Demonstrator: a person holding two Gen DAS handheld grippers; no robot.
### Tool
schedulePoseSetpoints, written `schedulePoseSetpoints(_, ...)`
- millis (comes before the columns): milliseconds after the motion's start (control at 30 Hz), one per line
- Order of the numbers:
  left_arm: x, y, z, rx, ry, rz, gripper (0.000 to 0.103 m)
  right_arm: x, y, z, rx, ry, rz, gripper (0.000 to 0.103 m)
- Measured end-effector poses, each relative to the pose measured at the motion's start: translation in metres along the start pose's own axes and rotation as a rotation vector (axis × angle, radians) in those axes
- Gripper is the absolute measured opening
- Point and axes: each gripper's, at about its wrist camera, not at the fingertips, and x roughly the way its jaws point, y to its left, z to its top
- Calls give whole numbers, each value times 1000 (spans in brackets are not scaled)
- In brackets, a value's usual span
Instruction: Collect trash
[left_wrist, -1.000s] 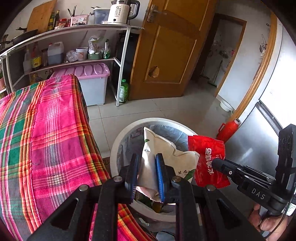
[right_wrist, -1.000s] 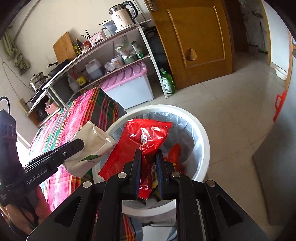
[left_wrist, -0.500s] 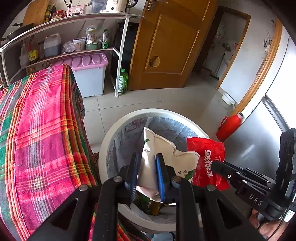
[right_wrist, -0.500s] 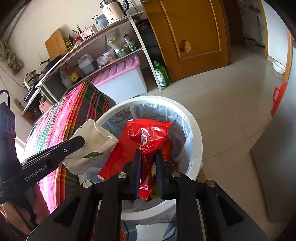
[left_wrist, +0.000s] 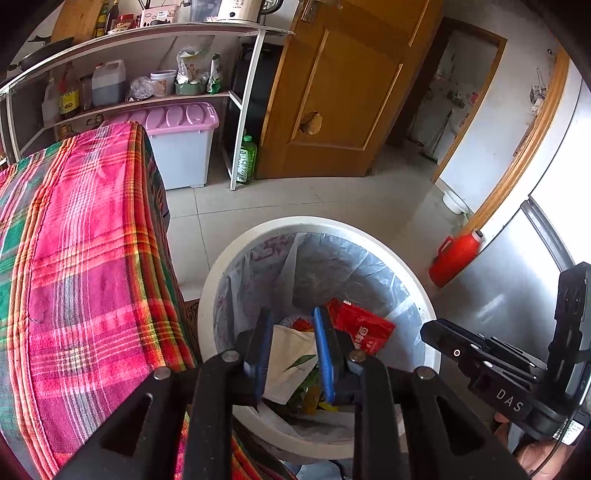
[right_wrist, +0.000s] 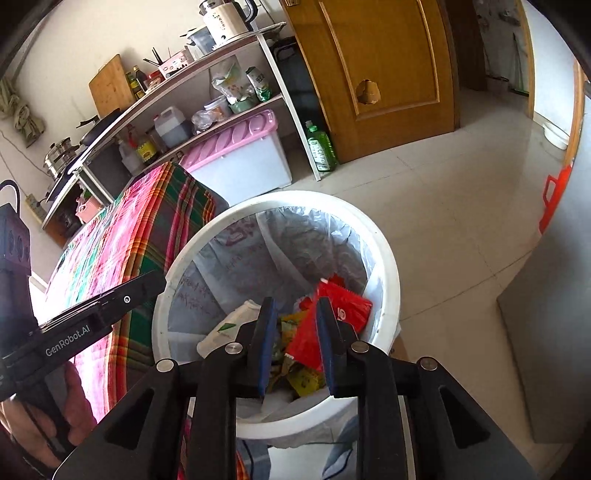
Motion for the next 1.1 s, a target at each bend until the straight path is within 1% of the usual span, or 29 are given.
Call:
schedulePoseSetpoints(200,-21,3,-5,4,-40,-8,24,-17,15,-4,-16,-34,13,26)
schedulePoseSetpoints(333,-40,5,-10,13,-77,-10,27,-31,28,-8,-33,-60,17,26)
schedulePoseSetpoints(600,-82,5,-27,65,-157,3,28,-60,56,-24,-93,-122,-10,27)
schedulePoseSetpoints(633,-88,5,-29,71,-164,5,30,-63,59,-26,-99,-125,-11,28)
schedulePoseSetpoints(733,-101,5,-37,89,-193,22,43,-73,69,-36,-122,-141,-16,31)
schedulePoseSetpoints(767,-105,5,-40,93,-202,27,45,-77,72,-39,-130,-148,-18,32)
schedulePoseSetpoints(933,-124,11,-58,109,-228,40,46,-94,83,-59,-165,-178,-34,34)
schedulePoseSetpoints(1100,-137,19,-75,100,-241,47,47,-106,91,-77,-191,-193,-53,35)
